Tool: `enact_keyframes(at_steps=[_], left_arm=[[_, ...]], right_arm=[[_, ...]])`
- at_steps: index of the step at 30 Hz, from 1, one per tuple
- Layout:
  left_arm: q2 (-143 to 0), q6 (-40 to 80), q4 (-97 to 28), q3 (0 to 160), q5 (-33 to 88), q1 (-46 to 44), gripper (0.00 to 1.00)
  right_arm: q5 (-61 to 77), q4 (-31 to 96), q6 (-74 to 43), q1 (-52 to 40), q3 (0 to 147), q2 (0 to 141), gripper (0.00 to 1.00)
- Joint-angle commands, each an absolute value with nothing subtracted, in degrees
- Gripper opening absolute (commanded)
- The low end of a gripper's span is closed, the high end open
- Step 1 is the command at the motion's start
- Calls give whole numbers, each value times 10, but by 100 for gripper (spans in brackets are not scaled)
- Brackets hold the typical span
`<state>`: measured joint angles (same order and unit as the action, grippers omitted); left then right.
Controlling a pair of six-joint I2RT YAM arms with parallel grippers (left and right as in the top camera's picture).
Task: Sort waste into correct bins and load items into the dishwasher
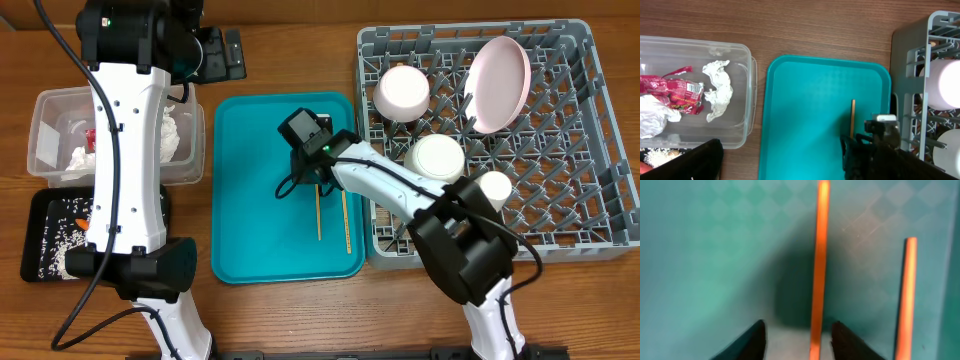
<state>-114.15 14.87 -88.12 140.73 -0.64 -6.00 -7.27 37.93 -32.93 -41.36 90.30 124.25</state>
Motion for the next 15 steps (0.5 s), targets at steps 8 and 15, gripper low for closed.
enact_keyframes(at_steps=[8, 15], left_arm=[[-1128, 154, -881, 1418, 0, -64, 100], [-1128, 154, -880, 1418, 0, -64, 100]], right_arm=[[-94, 390, -328, -417, 899, 1280, 25], [-94, 400, -328, -417, 900, 1280, 7]])
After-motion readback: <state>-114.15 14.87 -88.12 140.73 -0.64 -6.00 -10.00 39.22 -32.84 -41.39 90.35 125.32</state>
